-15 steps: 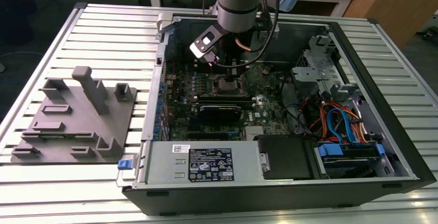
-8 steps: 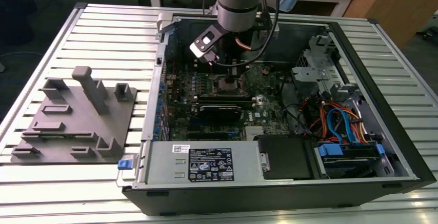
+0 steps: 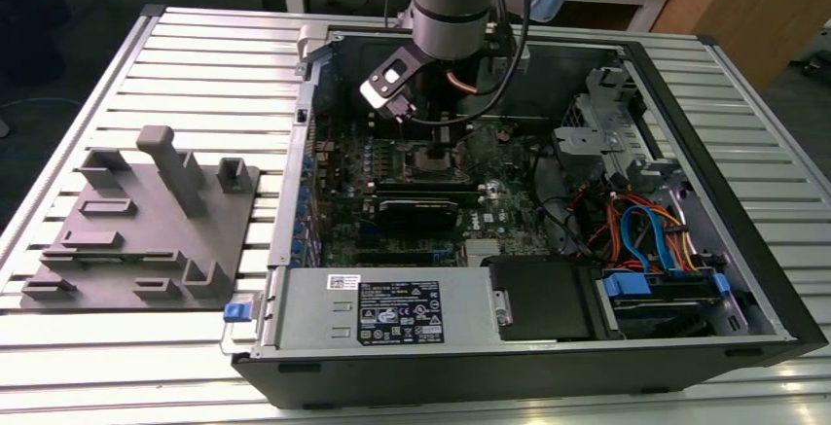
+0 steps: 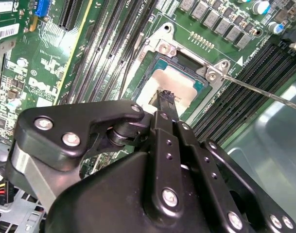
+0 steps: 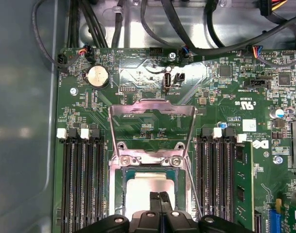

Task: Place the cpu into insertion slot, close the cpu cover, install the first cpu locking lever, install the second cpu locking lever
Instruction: 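Close the cpu cover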

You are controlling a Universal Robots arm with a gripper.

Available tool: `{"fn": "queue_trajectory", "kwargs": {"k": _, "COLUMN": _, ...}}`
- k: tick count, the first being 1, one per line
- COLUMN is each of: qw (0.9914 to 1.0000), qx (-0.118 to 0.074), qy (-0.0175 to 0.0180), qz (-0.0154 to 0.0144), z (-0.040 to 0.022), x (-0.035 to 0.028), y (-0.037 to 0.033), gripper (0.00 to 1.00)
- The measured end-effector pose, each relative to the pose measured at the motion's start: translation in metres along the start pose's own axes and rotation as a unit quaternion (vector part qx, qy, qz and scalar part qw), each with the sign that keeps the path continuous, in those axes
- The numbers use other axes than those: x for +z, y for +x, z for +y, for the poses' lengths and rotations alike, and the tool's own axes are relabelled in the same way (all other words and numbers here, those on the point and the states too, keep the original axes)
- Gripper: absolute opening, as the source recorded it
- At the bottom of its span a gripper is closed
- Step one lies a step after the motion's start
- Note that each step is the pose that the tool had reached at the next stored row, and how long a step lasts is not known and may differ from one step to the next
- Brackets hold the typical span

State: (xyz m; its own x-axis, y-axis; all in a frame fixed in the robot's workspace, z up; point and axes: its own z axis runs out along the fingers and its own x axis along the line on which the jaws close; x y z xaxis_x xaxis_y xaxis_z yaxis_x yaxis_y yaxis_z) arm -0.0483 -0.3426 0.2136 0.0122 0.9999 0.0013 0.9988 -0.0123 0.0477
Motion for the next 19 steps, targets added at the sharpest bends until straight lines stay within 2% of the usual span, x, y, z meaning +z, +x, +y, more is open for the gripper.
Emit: {"fn": "queue_trajectory", "kwargs": {"k": 19, "qw": 1.00000, "qx": 0.000, "qy": -0.0002, "qz": -0.0017, "z": 0.0006, "x": -0.0129, "y": 0.0001, "gripper": 0.11}}
